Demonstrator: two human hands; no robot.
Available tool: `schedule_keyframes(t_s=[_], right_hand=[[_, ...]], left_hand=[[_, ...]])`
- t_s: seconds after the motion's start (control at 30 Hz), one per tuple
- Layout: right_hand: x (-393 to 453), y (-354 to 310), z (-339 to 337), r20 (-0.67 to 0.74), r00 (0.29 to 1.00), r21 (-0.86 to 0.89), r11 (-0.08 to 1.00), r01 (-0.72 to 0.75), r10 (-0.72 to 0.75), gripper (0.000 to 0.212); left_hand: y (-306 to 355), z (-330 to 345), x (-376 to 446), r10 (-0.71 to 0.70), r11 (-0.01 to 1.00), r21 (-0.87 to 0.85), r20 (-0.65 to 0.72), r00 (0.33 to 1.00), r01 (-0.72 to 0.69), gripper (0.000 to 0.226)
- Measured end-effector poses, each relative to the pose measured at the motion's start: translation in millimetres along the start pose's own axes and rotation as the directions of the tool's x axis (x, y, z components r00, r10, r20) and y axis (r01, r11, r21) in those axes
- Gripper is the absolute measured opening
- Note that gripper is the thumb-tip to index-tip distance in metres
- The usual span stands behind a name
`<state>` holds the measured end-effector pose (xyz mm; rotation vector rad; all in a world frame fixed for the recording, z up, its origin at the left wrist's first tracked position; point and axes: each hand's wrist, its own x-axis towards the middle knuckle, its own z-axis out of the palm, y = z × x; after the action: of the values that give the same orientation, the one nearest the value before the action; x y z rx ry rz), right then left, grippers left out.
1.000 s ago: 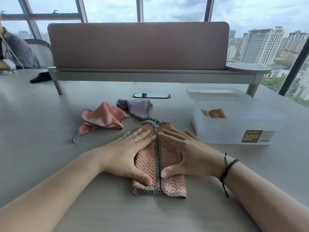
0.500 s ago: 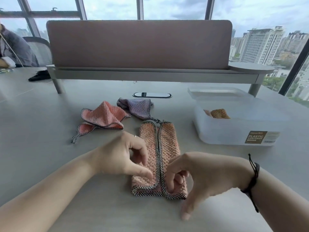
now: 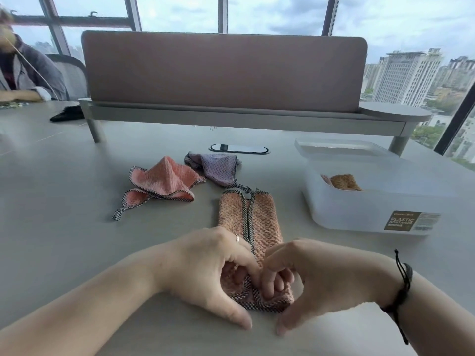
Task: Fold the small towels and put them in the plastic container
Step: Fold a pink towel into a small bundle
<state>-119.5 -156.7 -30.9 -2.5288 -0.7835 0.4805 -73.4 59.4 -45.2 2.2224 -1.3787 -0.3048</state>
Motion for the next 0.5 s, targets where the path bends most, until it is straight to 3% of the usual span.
schedule_keyframes(t_s=[0.27,0.5], right_hand=[[-3.6,-0.5,-0.7,-0.034,0.999,-0.082,0.996,-0.039,0.036,0.029],[1.0,4.2,-3.9,-0.102,0.992,0.073,0.995,-0.064,0.071,0.008]], left_hand=[[-5.9,4.2,2.6,-0.023,0.998,-0.051,-0.033,0.999,0.021,0.023],[-4.0,1.7,1.8,-0.077,0.997,-0.023,0.004,0.997,0.077,0.045]])
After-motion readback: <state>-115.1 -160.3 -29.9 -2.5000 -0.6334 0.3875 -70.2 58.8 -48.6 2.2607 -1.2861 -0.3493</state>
